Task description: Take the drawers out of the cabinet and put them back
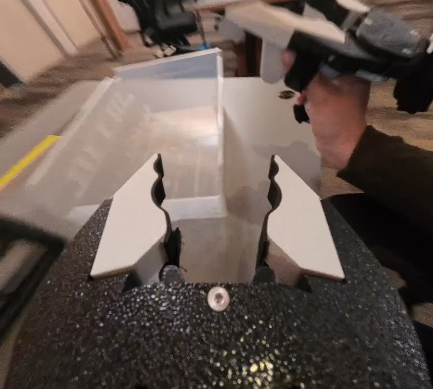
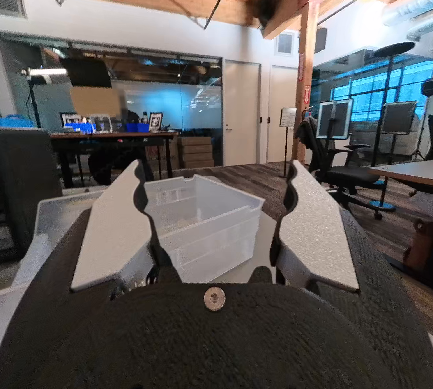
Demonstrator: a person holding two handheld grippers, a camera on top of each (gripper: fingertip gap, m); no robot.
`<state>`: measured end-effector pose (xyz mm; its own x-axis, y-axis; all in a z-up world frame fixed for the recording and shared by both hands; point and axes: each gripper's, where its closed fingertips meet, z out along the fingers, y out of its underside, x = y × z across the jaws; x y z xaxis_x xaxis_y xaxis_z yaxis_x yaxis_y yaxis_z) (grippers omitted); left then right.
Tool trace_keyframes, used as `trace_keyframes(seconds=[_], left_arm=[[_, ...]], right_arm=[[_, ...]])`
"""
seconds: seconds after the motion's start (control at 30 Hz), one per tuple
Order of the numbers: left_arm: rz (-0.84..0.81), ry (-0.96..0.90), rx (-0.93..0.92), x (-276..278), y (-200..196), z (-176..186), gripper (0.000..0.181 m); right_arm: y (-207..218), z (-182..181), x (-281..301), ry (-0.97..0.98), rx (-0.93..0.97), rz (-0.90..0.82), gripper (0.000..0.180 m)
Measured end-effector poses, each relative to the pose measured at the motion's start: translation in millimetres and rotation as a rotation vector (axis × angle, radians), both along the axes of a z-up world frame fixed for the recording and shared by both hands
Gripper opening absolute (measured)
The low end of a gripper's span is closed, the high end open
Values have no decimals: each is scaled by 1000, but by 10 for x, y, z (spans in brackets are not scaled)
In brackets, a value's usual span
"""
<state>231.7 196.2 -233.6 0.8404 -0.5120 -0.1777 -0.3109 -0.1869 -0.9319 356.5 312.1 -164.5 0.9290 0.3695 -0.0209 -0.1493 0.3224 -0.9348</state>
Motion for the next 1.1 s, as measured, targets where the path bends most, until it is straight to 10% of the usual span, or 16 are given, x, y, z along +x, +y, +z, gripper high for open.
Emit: trace_keyframes(seconds=[0.2, 0.37, 0.57, 0.77, 0.93, 1.1], left_arm=[[313, -224, 187, -1484, -989, 784, 97], [789, -61, 398, -2946, -2111, 1013, 94], [1272, 7, 227, -4154, -3477, 408, 108], [1410, -314, -56, -4458, -4079, -297, 112], [1439, -275, -166, -4546, -4290, -529, 77], [1358, -167, -190, -4566, -4256, -561, 12]], right_arm=[[-186, -271, -565, -19, -216, 39, 135], [-558, -627, -1131, -168, -384, 123, 146], [-524, -1275, -1174, -302, -605, 58, 114], [-527, -1337, -996, -336, -714, 95, 94], [-347, -1316, -487, -388, -726, 35, 35], [-46, -1327, -194, -489, -728, 123, 28]])
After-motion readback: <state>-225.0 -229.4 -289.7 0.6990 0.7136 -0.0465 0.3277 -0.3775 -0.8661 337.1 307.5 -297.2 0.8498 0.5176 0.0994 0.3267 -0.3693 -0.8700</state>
